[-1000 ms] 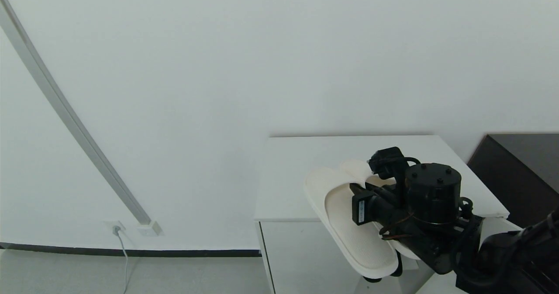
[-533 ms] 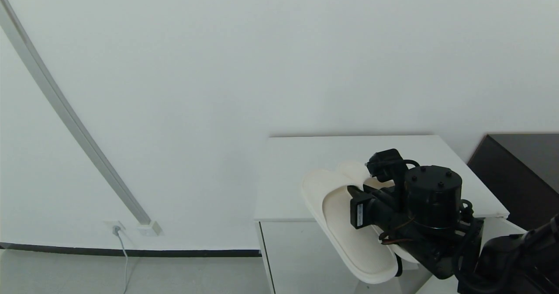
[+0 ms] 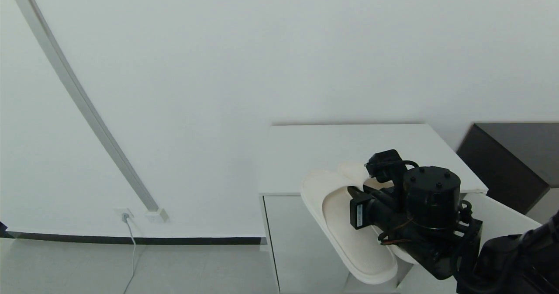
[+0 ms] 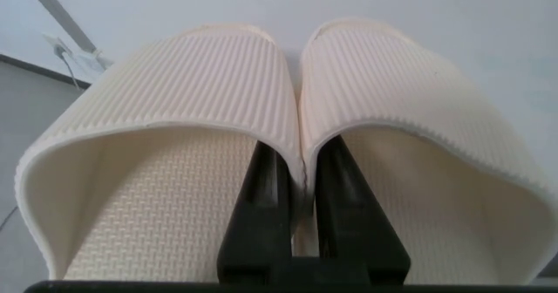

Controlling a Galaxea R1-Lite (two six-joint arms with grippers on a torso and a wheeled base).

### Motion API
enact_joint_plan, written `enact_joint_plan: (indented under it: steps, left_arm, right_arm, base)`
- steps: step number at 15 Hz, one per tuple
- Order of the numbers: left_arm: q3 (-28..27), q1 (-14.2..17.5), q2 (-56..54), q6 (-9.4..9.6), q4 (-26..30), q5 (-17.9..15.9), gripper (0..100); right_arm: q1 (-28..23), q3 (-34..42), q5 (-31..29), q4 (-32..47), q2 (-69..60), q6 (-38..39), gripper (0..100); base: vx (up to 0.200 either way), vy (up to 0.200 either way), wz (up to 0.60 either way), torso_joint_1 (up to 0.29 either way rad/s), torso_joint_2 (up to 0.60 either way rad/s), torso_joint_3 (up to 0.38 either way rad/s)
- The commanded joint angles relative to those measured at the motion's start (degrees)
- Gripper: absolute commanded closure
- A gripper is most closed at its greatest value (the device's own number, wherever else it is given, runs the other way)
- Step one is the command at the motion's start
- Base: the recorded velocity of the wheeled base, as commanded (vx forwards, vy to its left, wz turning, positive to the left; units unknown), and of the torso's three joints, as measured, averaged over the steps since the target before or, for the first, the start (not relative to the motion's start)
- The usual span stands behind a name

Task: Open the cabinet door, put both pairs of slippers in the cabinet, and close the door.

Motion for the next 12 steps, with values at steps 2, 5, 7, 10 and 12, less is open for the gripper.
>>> enact_joint_plan:
  steps: [2,5,7,10,12]
  left_arm:
    - [0.01,-0.01,0.07,0.0,0.0,0.04,100]
    - [0.01,-0.01,0.07,0.0,0.0,0.04,100]
    - [0.01,-0.01,0.07,0.0,0.0,0.04,100]
    - [0.01,-0.01,0.07,0.0,0.0,0.04,100]
    - [0.01,-0.01,0.07,0.0,0.0,0.04,100]
  right_arm:
    - [0.1,0.05,-0.01,-0.05,0.27,0.02,100]
    - [0.1,-0.13,-0.01,-0.05,0.27,0.02,100]
    - [0.1,-0.13,-0.1,-0.05,0.27,0.02,100]
    - [0.1,-0.04,-0.1,-0.05,0.27,-0.07,100]
    - [0.1,-0.04,-0.1,0.04,0.45,-0.07,100]
  base:
    - [-0.2,0.0,0.0,0.002,0.0,-0.002]
    - [-0.067,0.0,0.0,0.001,0.0,0.001]
    - [0.0,0.0,0.0,0.0,0.0,0.0]
    - [0.0,0.0,0.0,0.0,0.0,0.0]
    - [0.0,0.0,0.0,0.0,0.0,0.0]
